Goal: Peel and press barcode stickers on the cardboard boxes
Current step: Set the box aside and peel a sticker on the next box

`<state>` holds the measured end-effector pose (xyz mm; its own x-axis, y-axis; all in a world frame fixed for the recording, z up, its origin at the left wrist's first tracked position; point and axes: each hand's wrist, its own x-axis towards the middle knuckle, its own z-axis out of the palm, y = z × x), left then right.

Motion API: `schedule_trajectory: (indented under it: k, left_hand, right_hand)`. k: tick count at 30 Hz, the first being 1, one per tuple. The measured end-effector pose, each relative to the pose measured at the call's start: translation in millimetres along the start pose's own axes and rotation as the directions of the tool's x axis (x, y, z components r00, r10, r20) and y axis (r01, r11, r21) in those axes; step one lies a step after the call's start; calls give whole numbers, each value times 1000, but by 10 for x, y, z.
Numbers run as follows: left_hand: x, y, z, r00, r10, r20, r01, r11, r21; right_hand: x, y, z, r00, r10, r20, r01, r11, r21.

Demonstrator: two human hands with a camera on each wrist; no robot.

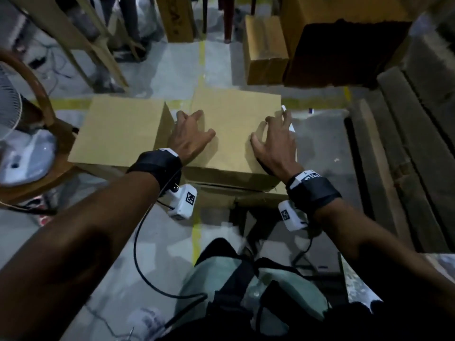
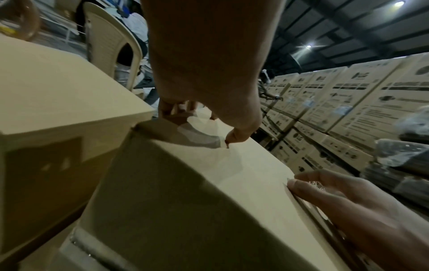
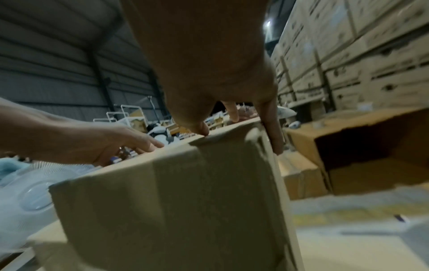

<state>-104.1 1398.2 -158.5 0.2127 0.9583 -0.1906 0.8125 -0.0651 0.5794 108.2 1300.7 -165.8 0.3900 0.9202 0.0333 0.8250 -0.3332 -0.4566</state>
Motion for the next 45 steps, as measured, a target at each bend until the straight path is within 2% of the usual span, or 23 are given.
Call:
schedule_trajectory:
  k: [4,12,21,31,39,45]
  left_hand:
    - [151,-205,-52,997,-83,0,82,996,46]
    - [553,-516,-61,987,-135,92,124,985,117]
    - [646,-744,86,965,-196,175,161,967,196]
    - [571,-947,70,972,-167,168,124,962,243]
    - [481,-801,213,986,-141,85,102,929,355]
    - [506,-446,370,988,79,130,-125,911,393]
  right_hand:
    - [117,-113,335,997,-20,74,17,999,51]
    - [349,-267,890,986,-5,167,-14,994,110]
    - [346,-330,1122,976,45,215,-64,994,86]
    - [283,-378,1176,969,3,248,-26,996,87]
    - [270,-340,1188,973,10,232,-12,1000,10]
    - [249,-238,1107,979,40,199,-37,999,-20]
